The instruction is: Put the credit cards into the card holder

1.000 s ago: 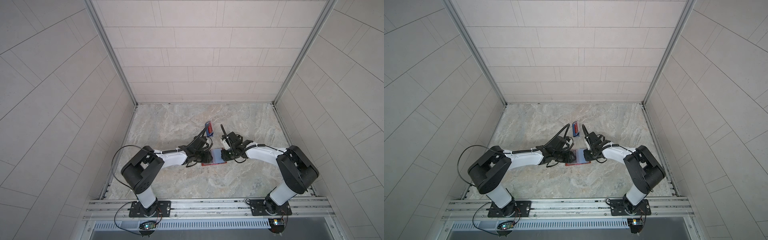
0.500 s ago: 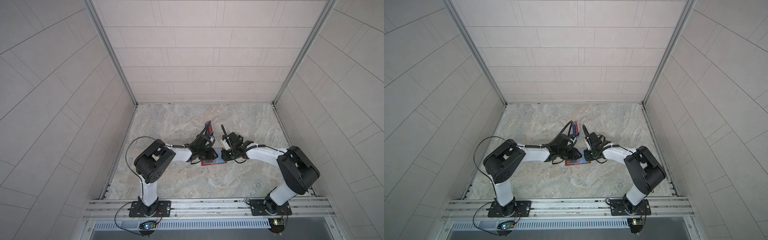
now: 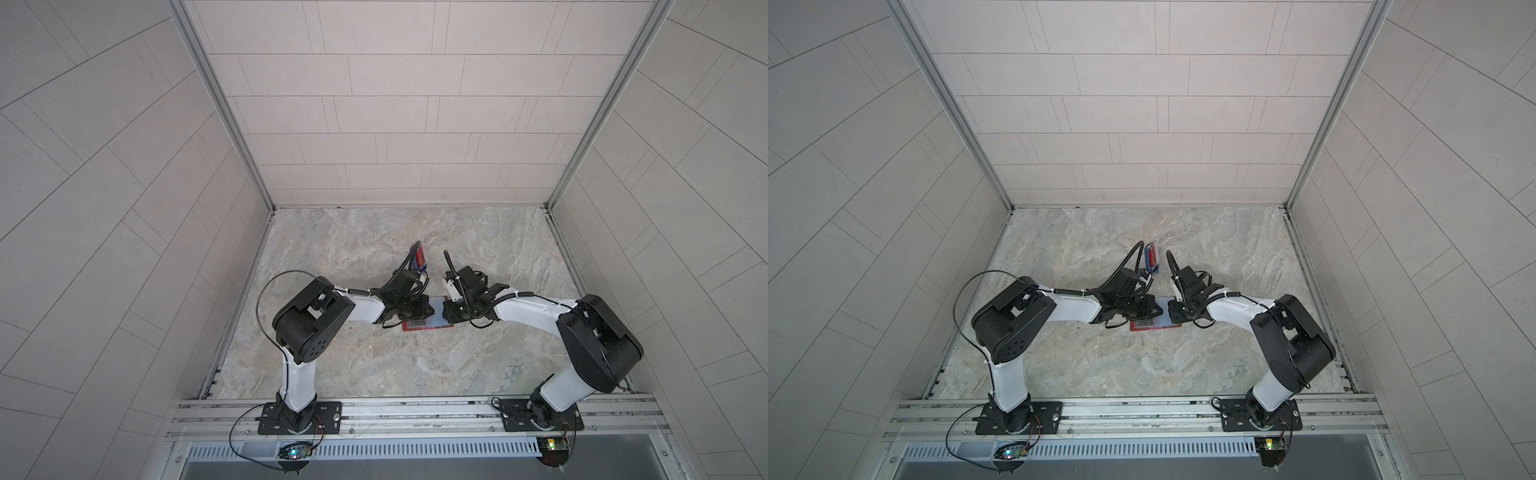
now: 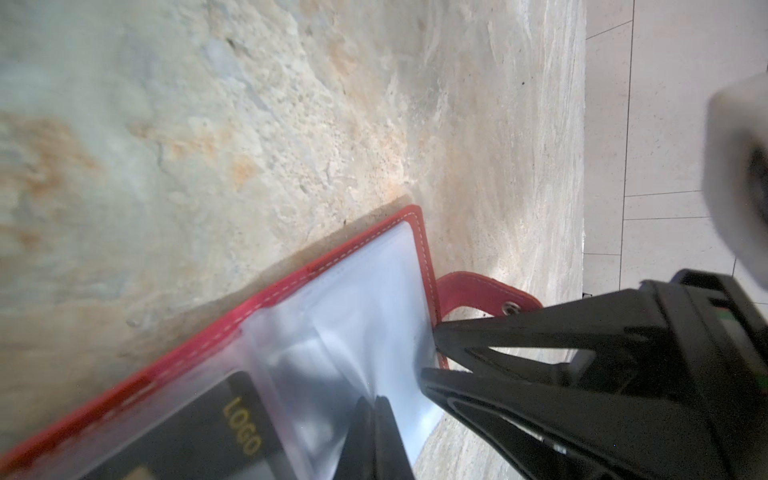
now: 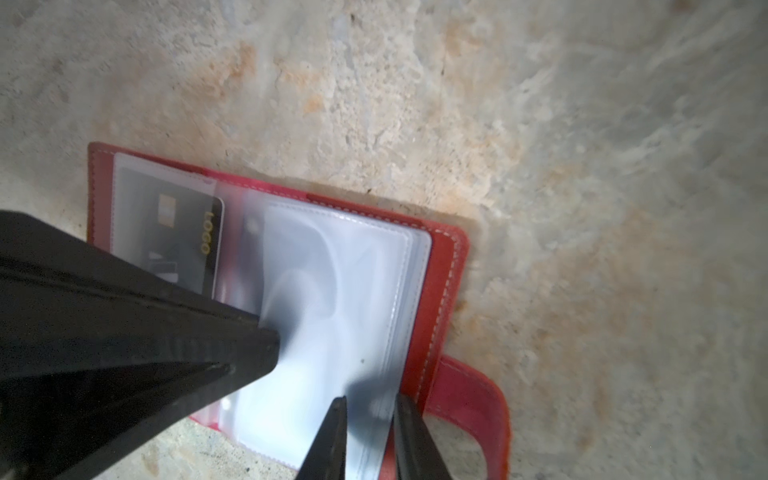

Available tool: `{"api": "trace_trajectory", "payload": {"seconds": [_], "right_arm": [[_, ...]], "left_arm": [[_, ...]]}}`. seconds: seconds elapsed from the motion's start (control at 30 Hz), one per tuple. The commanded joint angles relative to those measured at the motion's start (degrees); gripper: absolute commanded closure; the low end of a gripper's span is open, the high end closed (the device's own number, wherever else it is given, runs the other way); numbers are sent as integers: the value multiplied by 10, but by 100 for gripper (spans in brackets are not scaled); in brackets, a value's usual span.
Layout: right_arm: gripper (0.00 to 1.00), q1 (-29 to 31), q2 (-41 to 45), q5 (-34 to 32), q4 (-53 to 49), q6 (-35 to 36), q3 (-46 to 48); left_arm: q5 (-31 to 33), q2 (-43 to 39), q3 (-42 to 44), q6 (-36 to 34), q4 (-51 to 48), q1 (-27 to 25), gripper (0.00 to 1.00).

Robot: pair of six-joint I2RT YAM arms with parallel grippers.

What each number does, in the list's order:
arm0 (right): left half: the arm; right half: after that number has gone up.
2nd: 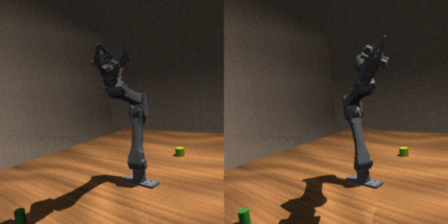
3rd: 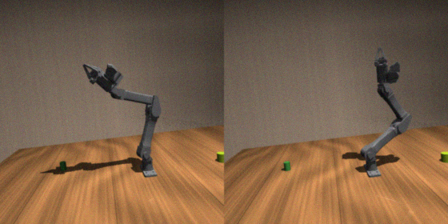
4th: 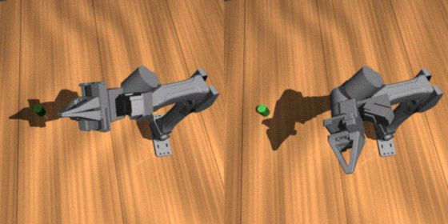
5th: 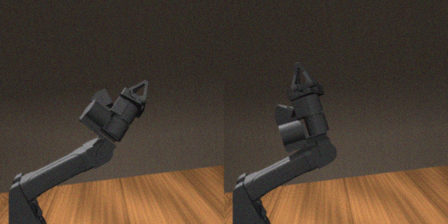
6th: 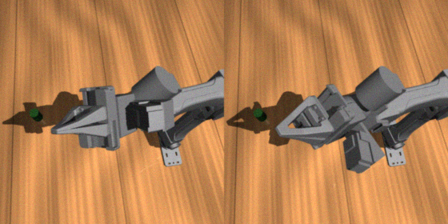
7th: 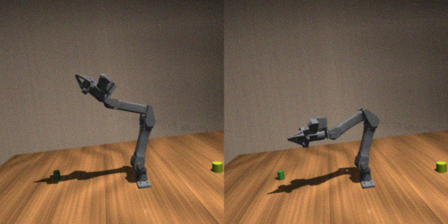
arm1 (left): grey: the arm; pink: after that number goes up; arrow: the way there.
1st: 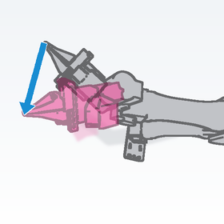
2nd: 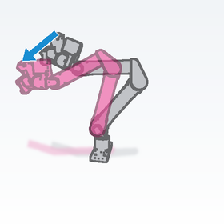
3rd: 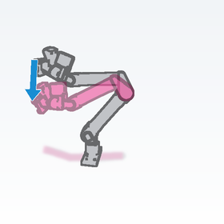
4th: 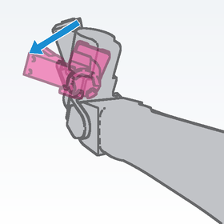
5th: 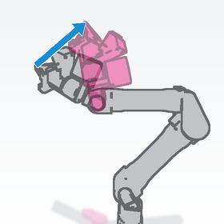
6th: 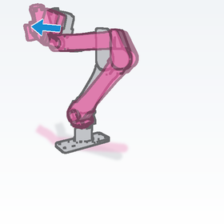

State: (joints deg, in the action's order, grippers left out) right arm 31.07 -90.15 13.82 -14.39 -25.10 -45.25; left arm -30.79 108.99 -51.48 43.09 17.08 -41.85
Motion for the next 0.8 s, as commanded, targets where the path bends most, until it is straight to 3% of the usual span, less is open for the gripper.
{"api": "trace_trajectory", "payload": {"seconds": [0.0,0.23,0.63,0.77], "right_arm": [[77,-5,27,-20,-19,-14,12],[77,-13,38,-11,-20,-15,11],[77,-12,-2,63,-13,5,-19],[75,-10,-22,79,-9,8,-36]], "left_arm": [[14,-26,2,-11,-17,3,100],[28,-50,5,-35,-46,3,100],[20,-51,15,-34,-36,4,100],[26,-65,20,-37,-42,3,83]]}}
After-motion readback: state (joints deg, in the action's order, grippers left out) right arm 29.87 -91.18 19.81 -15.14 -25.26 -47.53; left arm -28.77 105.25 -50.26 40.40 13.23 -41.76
